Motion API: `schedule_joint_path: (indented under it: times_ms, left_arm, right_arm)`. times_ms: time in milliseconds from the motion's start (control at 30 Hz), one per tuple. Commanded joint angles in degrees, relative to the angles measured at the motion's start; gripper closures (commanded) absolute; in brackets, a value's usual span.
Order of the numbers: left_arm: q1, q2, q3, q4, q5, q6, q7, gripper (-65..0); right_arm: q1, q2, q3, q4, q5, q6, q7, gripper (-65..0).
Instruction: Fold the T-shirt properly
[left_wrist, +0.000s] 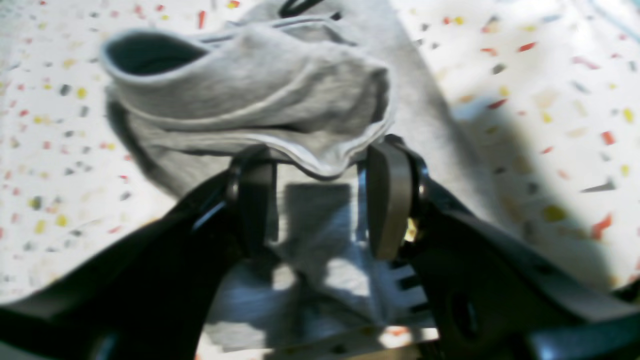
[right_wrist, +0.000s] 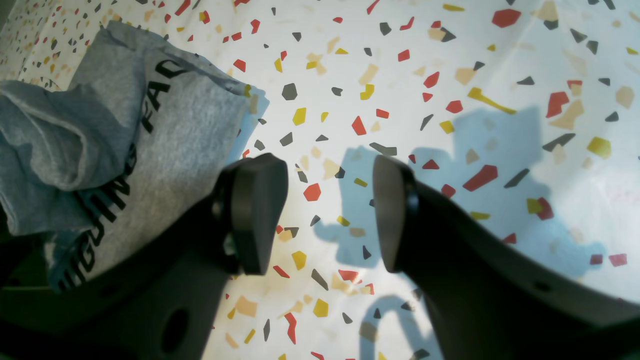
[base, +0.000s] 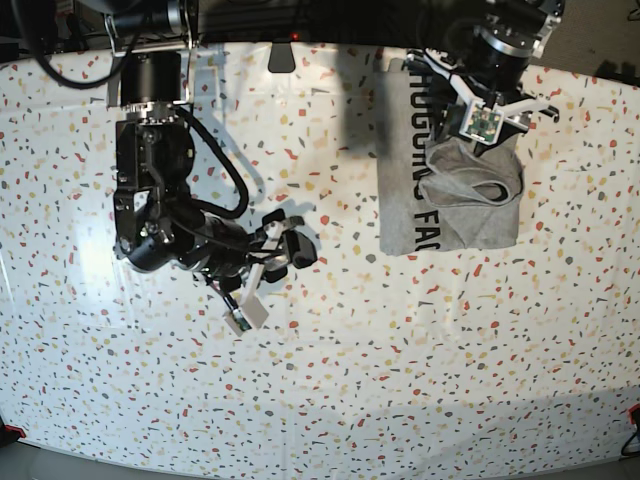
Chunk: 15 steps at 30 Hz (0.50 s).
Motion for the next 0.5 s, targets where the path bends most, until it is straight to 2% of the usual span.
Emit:
schedule_joint_path:
  times_ms: [0, 200, 267, 400, 467]
  left_arm:
    - [0.17, -0.04, 0.04, 1.01, 0.63, 0.35, -1.55, -29.0]
    - [0.17, -0.07, 0.04, 1.01, 1.22, 0.02, -3.69, -29.0]
    - [0.17, -0.07, 0.04, 1.01, 1.2, -2.14, -5.4, -29.0]
    - [0.15, -0.07, 0.04, 1.01, 1.22, -8.7, -9.01, -29.0]
    - [0.13, -0.07, 0.04, 1.01, 1.25, -9.6, -9.07, -29.0]
  right_arm:
    - [1.44, 0.13, 0.07, 0.94, 1.33, 0.47, 1.16, -31.6]
    - [1.44, 0.13, 0.07, 0.94, 1.36, 0.47, 1.31, -31.6]
    - [1.44, 0.13, 0.07, 0.94, 1.36, 0.47, 1.36, -31.6]
    - [1.44, 0.13, 0.07, 0.94, 1.36, 0.47, 1.36, -31.6]
    - [1.44, 0.13, 0.07, 0.94, 1.33, 0.47, 1.33, -31.6]
